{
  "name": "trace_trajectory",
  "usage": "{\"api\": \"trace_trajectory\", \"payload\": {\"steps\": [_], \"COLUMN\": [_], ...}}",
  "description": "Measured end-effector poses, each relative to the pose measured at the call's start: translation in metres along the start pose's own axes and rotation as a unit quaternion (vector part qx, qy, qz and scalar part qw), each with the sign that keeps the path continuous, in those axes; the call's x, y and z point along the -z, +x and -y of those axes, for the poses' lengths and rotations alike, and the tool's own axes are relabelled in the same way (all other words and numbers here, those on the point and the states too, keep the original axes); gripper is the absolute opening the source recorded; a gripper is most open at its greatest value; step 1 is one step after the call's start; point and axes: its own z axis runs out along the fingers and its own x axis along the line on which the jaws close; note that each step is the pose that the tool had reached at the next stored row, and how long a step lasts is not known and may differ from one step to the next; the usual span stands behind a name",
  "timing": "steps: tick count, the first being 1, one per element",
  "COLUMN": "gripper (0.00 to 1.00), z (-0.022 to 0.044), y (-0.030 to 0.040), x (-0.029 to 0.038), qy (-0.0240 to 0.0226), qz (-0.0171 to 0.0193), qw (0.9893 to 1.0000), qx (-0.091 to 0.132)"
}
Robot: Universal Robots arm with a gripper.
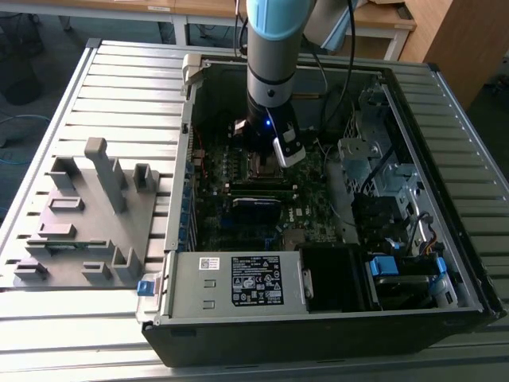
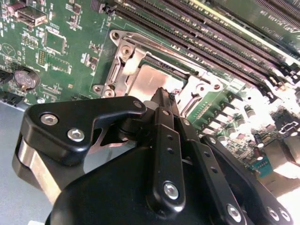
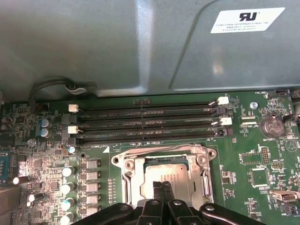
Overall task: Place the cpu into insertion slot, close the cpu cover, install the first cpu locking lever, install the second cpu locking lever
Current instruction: 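Install the second cpu locking lever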
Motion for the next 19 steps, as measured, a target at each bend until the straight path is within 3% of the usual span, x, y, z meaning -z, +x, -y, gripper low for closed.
{"api": "trace_trajectory", "payload": {"steps": [2,5,7,9,14,19], "gripper": [0.1,0.1,0.1,0.1,0.1,0.1], "z": [0.0,-0.0002,-0.0003,-0.0006,-0.0007,-0.0056], "y": [0.0,0.0,0.0001,0.0001,0.0001,0.0005], "x": [-0.0001,-0.0001,-0.0001,-0.0002,-0.0002,-0.0012], "qy": [0.0078,0.0243,0.0308,0.0405,0.041,0.0428], "qz": [0.0006,0.0019,0.0024,0.0031,0.0031,0.0033], "qw": [1.0,0.9997,0.9995,0.9992,0.9992,0.9991], "qx": [0.0,0.001,0.002,0.002,0.002,0.002]}}
